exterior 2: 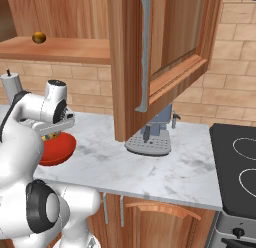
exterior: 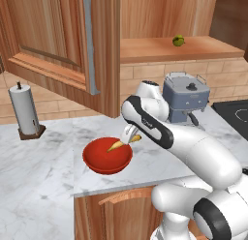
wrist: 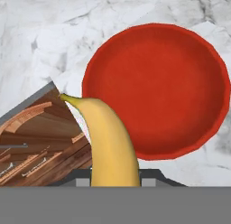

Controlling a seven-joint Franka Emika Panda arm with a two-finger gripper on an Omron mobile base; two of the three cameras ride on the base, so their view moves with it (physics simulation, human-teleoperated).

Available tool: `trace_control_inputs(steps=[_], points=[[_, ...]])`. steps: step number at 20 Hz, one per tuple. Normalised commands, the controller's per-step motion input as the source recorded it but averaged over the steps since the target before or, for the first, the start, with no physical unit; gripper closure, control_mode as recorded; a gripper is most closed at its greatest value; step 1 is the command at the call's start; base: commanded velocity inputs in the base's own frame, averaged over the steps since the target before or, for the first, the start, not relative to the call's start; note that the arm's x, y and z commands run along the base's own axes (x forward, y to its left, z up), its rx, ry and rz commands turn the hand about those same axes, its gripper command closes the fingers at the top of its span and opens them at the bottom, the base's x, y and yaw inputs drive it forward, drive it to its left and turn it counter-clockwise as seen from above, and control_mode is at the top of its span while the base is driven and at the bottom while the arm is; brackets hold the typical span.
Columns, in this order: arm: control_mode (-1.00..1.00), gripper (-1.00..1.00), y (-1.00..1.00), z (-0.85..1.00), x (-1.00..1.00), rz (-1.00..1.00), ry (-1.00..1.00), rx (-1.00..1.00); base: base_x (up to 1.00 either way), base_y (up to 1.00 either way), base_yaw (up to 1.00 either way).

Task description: Open the cabinet. Pick the banana and pear from the cabinet and place them into the bowl. Then close the cabinet.

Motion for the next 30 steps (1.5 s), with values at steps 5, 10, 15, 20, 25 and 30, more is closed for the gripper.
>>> trace_control_inputs(steps=[5,10,15,20,25,30], points=[[-1.00,1.00,0.19,-0.24,0.16,0.00,0.01,0.00,0.00,0.00,0.00],[-1.00,1.00,0.17,-0.24,0.33,0.00,0.00,0.00,0.00,0.00,0.00],[-1.00,1.00,0.14,-0.28,0.34,0.00,0.00,0.00,0.00,0.00,0.00],[-1.00,1.00,0.10,-0.25,0.28,0.00,0.00,0.00,0.00,0.00,0.00],[-1.00,1.00,0.14,-0.25,0.25,0.00,0.00,0.00,0.00,0.00,0.00],[-1.00,1.00,0.12,-0.22,0.10,0.00,-0.01,0.00,0.00,0.00,0.00]])
